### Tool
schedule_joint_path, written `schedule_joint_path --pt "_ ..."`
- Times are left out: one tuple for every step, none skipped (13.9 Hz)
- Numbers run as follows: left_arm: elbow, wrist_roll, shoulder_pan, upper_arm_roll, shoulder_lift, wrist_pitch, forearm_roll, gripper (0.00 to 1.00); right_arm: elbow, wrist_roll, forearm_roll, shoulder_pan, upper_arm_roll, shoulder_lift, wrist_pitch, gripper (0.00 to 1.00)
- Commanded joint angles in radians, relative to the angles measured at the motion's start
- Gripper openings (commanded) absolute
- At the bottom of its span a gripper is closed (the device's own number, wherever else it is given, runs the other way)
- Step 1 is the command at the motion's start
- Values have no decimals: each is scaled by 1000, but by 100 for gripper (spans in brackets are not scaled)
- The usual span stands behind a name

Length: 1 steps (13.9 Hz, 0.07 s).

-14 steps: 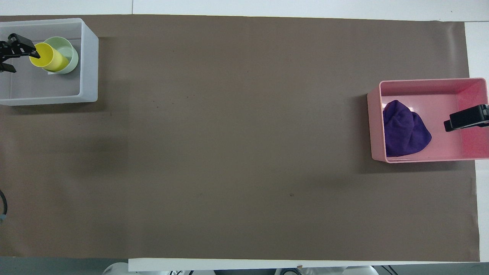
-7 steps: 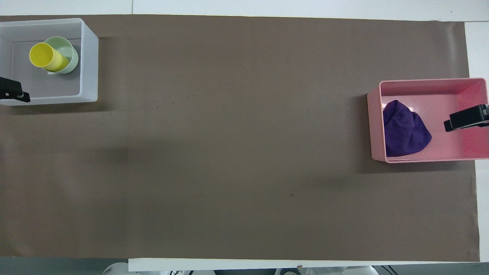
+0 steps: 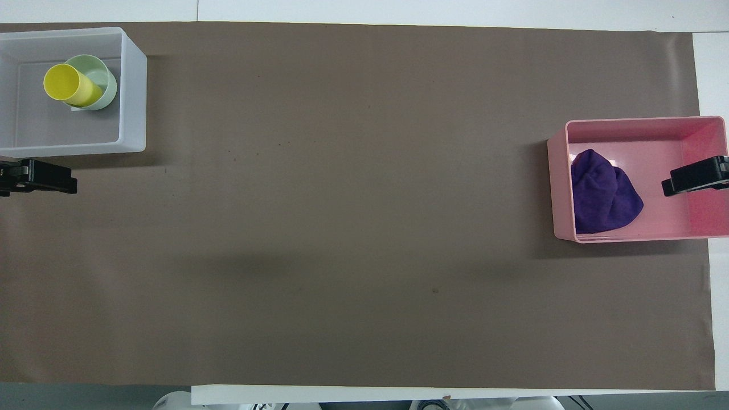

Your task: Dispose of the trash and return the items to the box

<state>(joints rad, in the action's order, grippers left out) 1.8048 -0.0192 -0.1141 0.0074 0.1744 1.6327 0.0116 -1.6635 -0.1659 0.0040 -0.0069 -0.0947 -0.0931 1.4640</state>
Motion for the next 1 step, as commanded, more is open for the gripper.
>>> schedule_joint_path --pt "-64 35 -1 10 -38 -28 14 100 -12 17 -2 -10 6 -8 6 100"
